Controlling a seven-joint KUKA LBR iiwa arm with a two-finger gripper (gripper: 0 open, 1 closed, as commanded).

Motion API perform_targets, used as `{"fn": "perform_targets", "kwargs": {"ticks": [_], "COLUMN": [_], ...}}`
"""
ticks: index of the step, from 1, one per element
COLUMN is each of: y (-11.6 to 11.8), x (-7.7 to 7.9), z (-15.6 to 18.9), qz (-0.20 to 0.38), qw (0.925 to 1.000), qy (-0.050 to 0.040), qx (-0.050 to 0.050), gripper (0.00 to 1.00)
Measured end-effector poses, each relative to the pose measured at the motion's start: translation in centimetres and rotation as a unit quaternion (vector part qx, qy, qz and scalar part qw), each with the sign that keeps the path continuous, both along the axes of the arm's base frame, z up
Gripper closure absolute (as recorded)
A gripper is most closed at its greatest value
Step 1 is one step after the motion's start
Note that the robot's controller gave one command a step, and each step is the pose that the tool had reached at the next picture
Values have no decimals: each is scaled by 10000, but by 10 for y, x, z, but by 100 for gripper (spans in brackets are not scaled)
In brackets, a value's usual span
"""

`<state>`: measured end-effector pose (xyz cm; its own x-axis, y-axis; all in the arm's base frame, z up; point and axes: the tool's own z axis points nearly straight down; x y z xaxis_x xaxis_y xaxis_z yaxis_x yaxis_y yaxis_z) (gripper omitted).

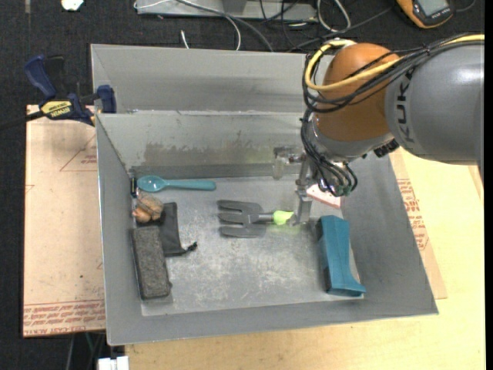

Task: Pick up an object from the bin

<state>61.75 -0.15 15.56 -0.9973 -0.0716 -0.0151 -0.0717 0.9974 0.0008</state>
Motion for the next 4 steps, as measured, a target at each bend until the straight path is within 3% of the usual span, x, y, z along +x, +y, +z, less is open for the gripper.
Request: {"fn": "perform_targets", "kwargs": {"ticks": [1,2,3,4], "y": [-10,-11,-20,-20], "x": [-5,-21,-10,-10], "z": [-28,-89,-85,-85], "qz": [1086,1223,1408,1407], "qw": [9941,9925,9900,9901], "qy": [54,25,-17,-17], "qx": [-10,-4,-18,-17], "gripper": [0,0,100,100]}}
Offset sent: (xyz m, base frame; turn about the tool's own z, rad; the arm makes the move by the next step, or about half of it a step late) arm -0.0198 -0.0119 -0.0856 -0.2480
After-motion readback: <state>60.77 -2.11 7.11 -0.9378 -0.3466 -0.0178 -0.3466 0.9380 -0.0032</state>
